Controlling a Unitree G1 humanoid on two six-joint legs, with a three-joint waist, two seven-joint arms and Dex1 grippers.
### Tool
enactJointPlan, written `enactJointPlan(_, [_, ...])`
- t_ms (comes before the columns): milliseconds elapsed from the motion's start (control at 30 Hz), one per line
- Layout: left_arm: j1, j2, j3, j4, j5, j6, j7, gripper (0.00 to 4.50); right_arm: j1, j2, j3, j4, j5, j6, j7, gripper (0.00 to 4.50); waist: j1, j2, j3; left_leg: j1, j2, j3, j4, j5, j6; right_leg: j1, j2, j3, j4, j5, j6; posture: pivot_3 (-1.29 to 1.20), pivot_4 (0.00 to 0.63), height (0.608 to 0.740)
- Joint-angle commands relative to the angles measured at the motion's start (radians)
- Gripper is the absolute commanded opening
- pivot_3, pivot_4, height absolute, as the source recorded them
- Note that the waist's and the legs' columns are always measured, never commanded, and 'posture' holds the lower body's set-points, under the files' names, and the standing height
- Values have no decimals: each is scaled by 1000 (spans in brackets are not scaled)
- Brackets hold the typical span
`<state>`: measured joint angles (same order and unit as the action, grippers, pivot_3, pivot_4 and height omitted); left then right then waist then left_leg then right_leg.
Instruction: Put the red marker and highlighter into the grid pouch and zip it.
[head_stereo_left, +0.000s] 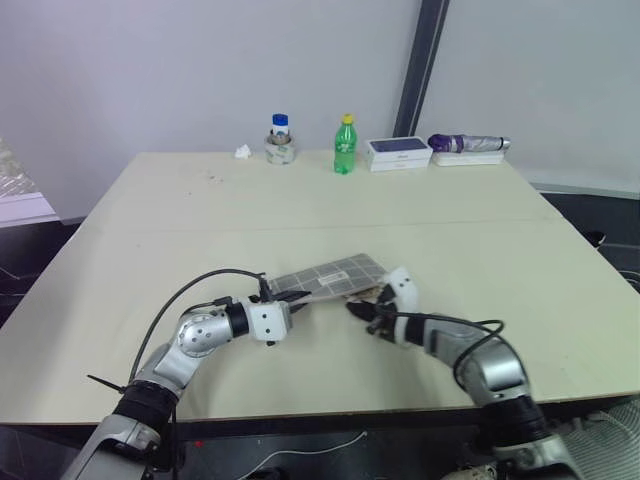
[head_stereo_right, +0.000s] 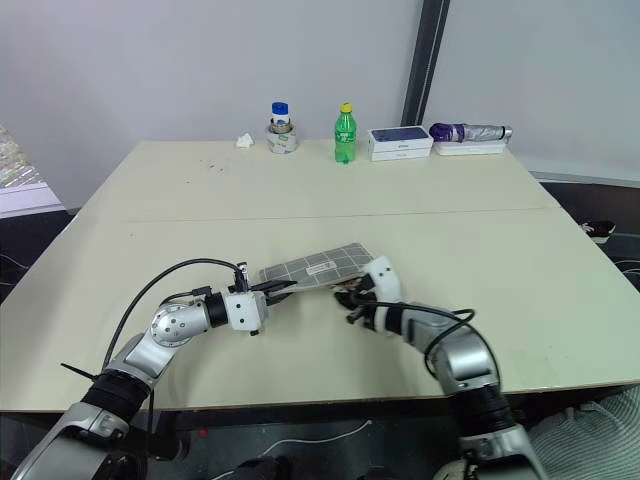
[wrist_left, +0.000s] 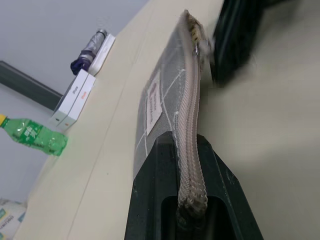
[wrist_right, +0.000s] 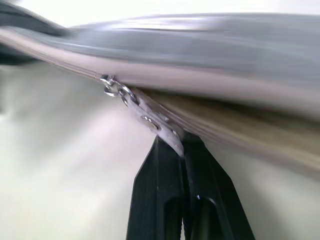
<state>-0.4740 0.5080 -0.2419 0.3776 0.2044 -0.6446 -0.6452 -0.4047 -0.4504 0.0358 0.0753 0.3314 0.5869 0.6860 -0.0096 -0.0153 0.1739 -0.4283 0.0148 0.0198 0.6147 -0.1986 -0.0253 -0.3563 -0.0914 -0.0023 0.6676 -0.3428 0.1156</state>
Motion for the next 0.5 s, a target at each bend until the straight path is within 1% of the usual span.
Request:
enactJointPlan(33, [16,34,31,-9,-54,12,-26,0,-19,-110,-90,100,-30,-85,31,24,-1,0,0,0,0,0,0,0,0,0,0,0,0,0,0,0,150,740])
enactJointPlan(133, [27,46,39,-1,-117,53,-74,0,-32,-175,-102,195,-64,-159,38,24,-3,0,0,0,0,0,0,0,0,0,0,0,0,0,0,0,150,740])
enactJointPlan(200, [29,45,42,-3,-146,79,-97,0,-31,-174,-95,201,-69,-198,46,24,-4,0,0,0,0,0,0,0,0,0,1,0,0,0,0,0,150,740])
enactJointPlan(267, [33,37,54,-11,-215,143,-143,0,-19,-155,-97,173,-32,-195,80,24,-4,0,0,0,0,0,0,0,0,0,1,0,0,0,0,0,150,740])
enactJointPlan(300, [41,36,60,-31,-278,195,-189,599,-12,-146,-101,155,-14,-197,92,443,-4,0,0,0,1,0,0,0,0,0,1,0,0,0,0,0,150,740])
enactJointPlan(333, [46,37,65,-45,-310,215,-211,823,-8,-140,-105,146,0,-196,101,621,-4,0,0,0,1,0,0,0,0,0,1,0,0,0,0,0,150,740])
enactJointPlan(367, [50,38,68,-56,-328,227,-224,1140,-6,-136,-108,142,5,-195,105,957,-4,0,0,0,2,0,0,0,0,0,1,0,0,0,0,0,150,740])
enactJointPlan(433, [53,40,91,-56,-304,221,-185,2171,7,-144,-91,128,-13,-216,128,2010,-3,0,0,0,2,0,0,0,0,0,1,0,0,0,0,0,150,740])
enactJointPlan(500, [66,48,116,-70,-310,232,-180,3238,17,-157,-85,114,-29,-233,144,3060,0,0,0,0,2,0,0,0,0,0,1,0,0,0,0,0,150,740])
